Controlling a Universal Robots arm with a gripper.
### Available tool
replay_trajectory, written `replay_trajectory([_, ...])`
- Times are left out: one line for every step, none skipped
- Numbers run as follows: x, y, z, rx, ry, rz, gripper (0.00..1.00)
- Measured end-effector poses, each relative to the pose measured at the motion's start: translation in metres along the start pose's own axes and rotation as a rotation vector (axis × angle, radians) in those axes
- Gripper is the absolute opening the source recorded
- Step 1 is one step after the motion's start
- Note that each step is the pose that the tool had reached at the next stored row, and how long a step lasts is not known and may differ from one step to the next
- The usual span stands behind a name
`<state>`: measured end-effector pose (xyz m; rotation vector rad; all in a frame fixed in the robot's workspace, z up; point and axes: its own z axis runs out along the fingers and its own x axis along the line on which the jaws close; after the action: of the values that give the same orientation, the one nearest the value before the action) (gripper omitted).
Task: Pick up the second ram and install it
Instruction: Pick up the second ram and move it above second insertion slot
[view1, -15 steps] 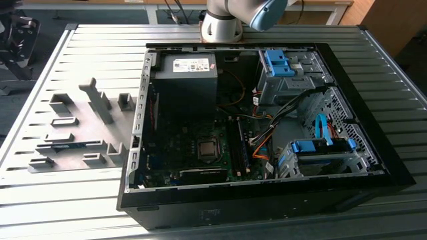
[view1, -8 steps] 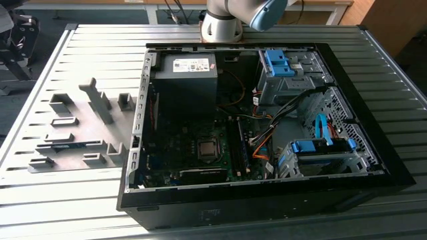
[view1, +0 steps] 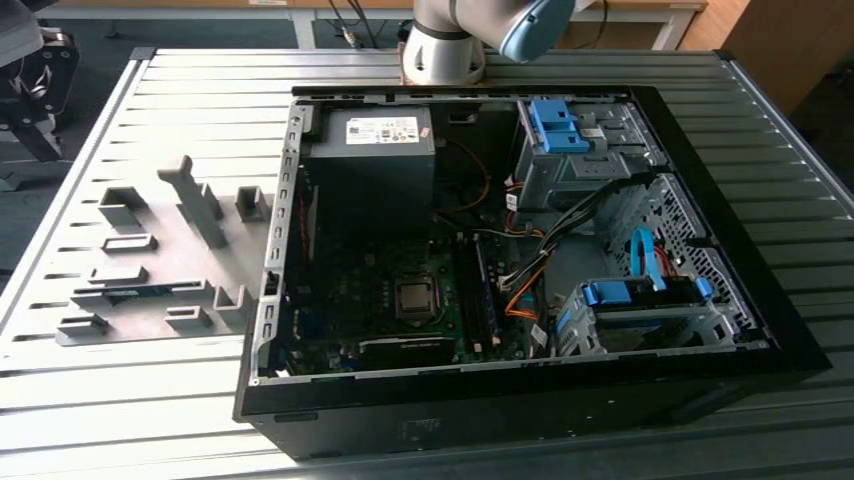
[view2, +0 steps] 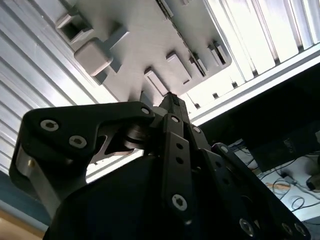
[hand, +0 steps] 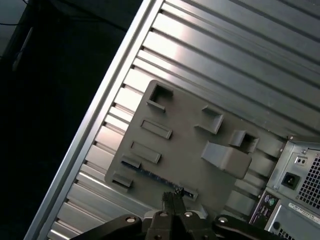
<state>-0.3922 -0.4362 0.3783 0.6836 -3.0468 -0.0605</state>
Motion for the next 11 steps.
replay_trajectory([0.0,0.0,0.0001,0.0002,0.0006,-0.015,0.11])
replay_trajectory([0.0,0.0,0.0001,0.0003,0.0012,-0.03,0.11])
replay_trajectory([0.0,0.0,0.0001,0.0005,0.002,-0.046,0.11])
replay_trajectory([0.0,0.0,0.0001,0.0006,0.0027,-0.061,0.11])
replay_trajectory([0.0,0.0,0.0002,0.0008,0.0032,-0.078,0.11])
replay_trajectory([0.0,-0.0001,0.0004,0.0009,0.0039,-0.095,0.11])
replay_trajectory([0.0,-0.0001,0.0006,0.0011,0.0046,-0.113,0.11])
replay_trajectory([0.0,-0.0001,0.0007,0.0013,0.0054,-0.131,0.11])
replay_trajectory([0.0,-0.0001,0.0008,0.0015,0.0062,-0.149,0.11])
replay_trajectory([0.0,-0.0001,0.001,0.0016,0.007,-0.167,0.11])
replay_trajectory([0.0,-0.0001,0.0012,0.0018,0.0078,-0.186,0.11])
